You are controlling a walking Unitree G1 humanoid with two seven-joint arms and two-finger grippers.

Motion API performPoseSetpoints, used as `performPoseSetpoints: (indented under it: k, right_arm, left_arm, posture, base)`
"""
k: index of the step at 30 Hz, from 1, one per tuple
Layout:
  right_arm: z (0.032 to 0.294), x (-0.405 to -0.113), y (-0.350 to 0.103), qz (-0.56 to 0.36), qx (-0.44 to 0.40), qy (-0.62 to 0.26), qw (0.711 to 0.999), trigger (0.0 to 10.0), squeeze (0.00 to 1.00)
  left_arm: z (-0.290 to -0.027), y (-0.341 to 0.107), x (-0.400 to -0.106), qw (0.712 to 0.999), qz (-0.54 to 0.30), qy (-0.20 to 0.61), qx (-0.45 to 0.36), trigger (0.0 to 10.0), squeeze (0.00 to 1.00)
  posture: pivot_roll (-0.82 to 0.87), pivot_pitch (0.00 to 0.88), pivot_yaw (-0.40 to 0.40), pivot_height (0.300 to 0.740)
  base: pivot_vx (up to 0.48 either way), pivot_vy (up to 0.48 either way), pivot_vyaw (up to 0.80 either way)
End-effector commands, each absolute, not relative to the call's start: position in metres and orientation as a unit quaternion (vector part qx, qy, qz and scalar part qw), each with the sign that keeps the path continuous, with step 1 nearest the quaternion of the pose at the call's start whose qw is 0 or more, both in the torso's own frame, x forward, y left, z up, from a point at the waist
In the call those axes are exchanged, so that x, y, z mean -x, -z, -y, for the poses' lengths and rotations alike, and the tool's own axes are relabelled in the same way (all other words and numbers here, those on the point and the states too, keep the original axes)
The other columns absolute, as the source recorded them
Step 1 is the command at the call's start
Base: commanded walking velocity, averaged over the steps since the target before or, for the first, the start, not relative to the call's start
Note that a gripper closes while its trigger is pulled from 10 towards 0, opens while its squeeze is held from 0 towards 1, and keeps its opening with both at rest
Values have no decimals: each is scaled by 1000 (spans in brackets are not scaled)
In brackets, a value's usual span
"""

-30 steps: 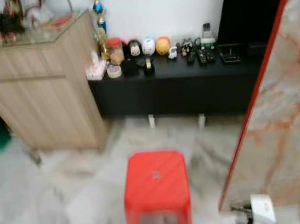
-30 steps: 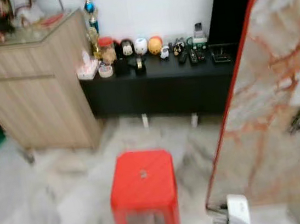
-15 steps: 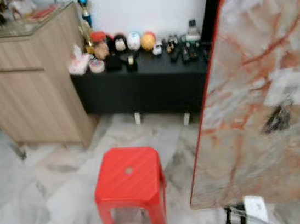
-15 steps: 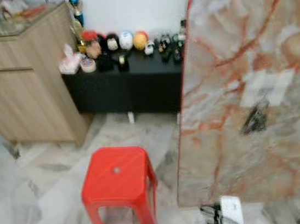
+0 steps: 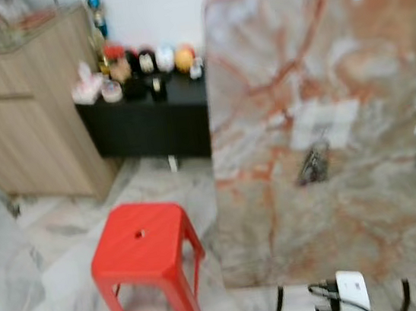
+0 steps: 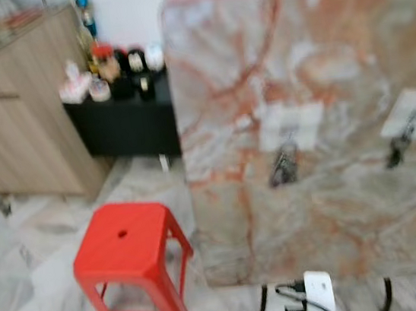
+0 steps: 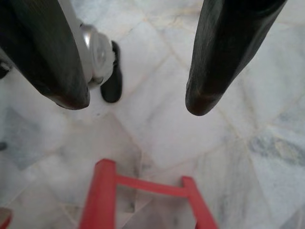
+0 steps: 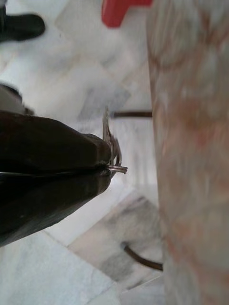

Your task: Hang keys on a hook

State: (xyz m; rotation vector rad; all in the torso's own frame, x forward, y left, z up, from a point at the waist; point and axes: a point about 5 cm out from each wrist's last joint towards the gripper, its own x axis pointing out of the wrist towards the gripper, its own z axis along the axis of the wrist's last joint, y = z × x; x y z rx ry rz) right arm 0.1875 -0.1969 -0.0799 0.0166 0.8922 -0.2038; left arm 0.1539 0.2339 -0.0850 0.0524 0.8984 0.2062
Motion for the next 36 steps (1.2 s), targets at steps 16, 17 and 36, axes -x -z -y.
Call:
performPoseSetpoints:
  k: [16,17,36]
  right_arm:
    - [202,-192,76,-421,-13,110,900,10000,0]
    - [202,-193,76,-419,-14,111,901,10000,0]
    - [211,-258,30,-291,-71,159,941,10000,0]
  left_arm:
    - [-227,88,-150,890,-446,-87,-29,10000,0]
    - [-228,89,-150,890,-446,-87,-30,10000,0]
    - [-228,88,-152,891,-445,-93,-20,10000,0]
  posture:
    - [10,0,-10,737]
    - [10,0,-10,737]
    - [12,0,-10,737]
  base:
    - [0,-371,0]
    - [0,-371,0]
    - [0,-260,0]
